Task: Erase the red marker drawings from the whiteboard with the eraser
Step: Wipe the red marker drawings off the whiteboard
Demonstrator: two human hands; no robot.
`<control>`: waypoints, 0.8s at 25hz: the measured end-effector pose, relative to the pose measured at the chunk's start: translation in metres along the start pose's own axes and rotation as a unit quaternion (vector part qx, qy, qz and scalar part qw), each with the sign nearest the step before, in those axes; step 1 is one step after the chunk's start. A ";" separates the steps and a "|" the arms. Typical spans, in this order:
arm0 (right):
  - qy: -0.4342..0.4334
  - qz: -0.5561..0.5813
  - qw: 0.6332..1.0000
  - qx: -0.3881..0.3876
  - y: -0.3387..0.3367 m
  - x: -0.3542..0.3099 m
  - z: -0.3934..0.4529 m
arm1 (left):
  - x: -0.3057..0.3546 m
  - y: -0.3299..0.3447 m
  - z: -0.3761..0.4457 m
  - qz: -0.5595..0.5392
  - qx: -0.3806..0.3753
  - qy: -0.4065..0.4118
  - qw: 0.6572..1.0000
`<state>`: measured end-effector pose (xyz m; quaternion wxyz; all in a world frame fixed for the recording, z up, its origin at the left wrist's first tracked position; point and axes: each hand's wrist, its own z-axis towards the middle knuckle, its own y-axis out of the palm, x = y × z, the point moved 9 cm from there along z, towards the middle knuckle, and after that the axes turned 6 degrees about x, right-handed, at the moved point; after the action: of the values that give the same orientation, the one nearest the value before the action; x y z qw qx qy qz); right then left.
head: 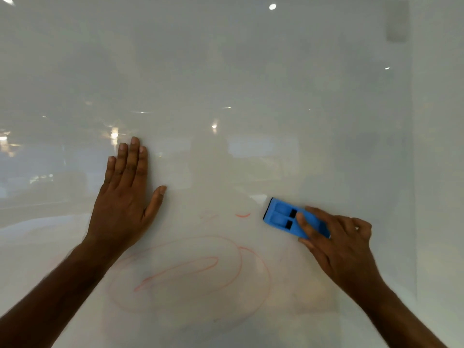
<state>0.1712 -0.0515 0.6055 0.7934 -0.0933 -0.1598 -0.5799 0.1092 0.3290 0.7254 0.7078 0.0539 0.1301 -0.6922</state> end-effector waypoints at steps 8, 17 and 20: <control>0.082 0.055 0.995 0.020 0.010 -0.031 0.078 | -0.001 0.001 -0.001 -0.007 0.007 -0.012 1.000; -0.071 0.018 0.997 0.011 -0.003 -0.044 0.014 | -0.014 -0.011 0.001 -0.012 -0.006 0.048 0.999; -0.001 0.014 1.000 0.017 -0.001 -0.010 0.042 | -0.018 -0.020 0.008 -0.018 0.018 0.077 0.997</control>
<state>0.1615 -0.0284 0.6410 0.8027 -0.0821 -0.1692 -0.5660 0.0900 0.3431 0.7401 0.6823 0.1174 0.1722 -0.7008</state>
